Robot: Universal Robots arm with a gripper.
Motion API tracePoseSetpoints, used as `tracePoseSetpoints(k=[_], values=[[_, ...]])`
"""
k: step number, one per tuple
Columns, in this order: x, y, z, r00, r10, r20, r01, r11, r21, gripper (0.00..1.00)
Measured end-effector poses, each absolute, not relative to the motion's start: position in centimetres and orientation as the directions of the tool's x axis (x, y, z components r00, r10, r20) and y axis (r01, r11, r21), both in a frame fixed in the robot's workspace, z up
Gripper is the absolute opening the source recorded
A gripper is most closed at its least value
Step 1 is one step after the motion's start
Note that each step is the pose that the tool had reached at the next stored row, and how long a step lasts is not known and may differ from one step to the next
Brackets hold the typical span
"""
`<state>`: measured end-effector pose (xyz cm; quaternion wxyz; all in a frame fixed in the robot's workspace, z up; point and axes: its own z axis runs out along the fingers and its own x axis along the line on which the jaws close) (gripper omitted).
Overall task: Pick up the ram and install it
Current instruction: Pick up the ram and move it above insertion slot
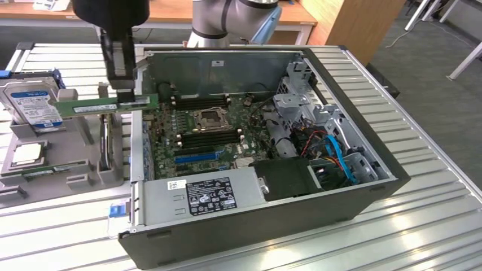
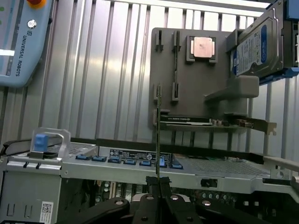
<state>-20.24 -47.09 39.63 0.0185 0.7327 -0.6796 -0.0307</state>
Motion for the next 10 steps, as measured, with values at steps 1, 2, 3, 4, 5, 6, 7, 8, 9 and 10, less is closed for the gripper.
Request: tracePoseSetpoints(k=[1,2,3,4,5,6,7,8,9,10], values=[[-19.9,-47.1,39.6,0.075,-0.997,-0.020,-0.995,-0.077,0.069,0.11],[-19.5,-47.1,39.6,0.076,-0.997,-0.020,-0.995,-0.077,0.069,0.11],[-19.2,-47.1,39.6,0.077,-0.997,-0.020,-0.995,-0.078,0.069,0.11],[-18.8,-47.1,39.6,0.078,-0.997,-0.020,-0.994,-0.079,0.069,0.11],[-18.4,-47.1,39.6,0.079,-0.997,-0.020,-0.994,-0.080,0.069,0.11],[-18.0,-47.1,39.6,0.079,-0.997,-0.020,-0.994,-0.081,0.069,0.11],[-17.6,-47.1,39.6,0.080,-0.997,-0.020,-0.994,-0.082,0.069,0.11],[-17.3,-47.1,39.6,0.081,-0.996,-0.020,-0.994,-0.082,0.069,0.11],[-16.9,-47.1,39.6,0.082,-0.996,-0.020,-0.994,-0.083,0.069,0.11],[-16.5,-47.1,39.6,0.082,-0.996,-0.020,-0.994,-0.084,0.069,0.11]])
